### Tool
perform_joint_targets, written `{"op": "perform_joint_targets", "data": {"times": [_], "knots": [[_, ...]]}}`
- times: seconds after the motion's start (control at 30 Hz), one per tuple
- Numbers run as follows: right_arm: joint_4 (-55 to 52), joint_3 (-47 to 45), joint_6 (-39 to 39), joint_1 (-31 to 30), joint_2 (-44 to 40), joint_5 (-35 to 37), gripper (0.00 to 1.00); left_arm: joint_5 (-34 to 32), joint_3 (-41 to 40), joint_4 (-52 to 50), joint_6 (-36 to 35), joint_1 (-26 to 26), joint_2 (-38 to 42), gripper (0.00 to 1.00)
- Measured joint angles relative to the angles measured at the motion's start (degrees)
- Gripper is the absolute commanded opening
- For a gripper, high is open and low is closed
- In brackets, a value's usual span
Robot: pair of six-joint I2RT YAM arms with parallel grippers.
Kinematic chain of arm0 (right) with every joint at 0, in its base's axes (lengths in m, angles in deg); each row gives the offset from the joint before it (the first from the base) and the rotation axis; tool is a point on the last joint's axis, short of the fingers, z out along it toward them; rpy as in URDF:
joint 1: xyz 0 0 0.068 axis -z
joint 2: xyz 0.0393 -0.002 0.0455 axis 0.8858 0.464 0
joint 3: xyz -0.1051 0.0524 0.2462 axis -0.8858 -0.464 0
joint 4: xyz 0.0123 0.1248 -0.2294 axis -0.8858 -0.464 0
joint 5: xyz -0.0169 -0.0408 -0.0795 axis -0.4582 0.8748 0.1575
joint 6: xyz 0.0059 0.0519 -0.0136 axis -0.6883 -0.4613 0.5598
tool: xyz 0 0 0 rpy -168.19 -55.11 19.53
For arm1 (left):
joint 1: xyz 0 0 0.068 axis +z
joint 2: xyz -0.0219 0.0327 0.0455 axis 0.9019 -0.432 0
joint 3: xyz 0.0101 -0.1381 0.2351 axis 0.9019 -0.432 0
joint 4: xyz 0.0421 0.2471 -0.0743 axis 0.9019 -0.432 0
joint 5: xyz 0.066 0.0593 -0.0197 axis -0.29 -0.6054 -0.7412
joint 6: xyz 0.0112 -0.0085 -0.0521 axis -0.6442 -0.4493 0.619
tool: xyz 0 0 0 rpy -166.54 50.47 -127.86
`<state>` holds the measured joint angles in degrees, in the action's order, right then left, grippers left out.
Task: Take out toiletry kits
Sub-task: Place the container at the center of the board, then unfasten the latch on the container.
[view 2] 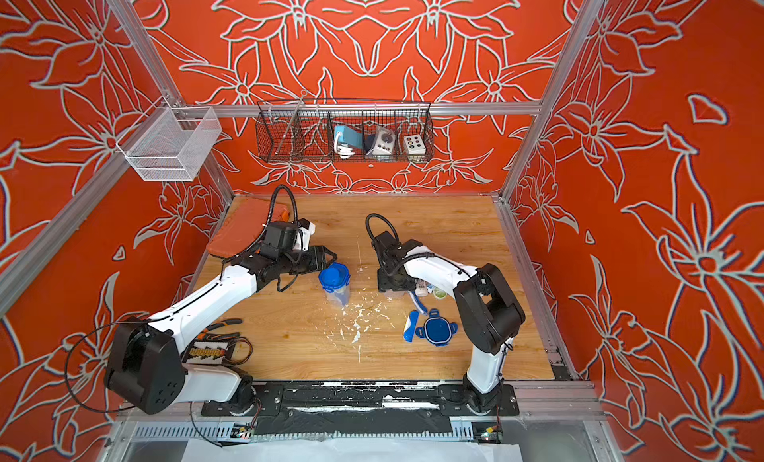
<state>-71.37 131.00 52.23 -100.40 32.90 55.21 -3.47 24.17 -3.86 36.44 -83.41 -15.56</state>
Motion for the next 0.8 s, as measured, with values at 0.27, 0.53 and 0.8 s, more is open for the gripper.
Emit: {"op": "perform_joint_targets", "data": {"times": [0.27,0.53,0.8], "knots": [[-2.67,-1.03,0.15,0.00,-12.46,0.04,0.98,1.92,-0.76,2.12,2.45,2.54,1.99,0.86],[7.96,-11.72,-0.57,0.79,-36.54,-4.02,0.49,8.31,-4.50,4.63,3.10,3.54,2.58,0.86],[39.26,-20.22,-8.55,0.92,-28.17,-30.62,0.15,12.44,-7.19,5.46,2.36,3.76,3.65,0.77]]}}
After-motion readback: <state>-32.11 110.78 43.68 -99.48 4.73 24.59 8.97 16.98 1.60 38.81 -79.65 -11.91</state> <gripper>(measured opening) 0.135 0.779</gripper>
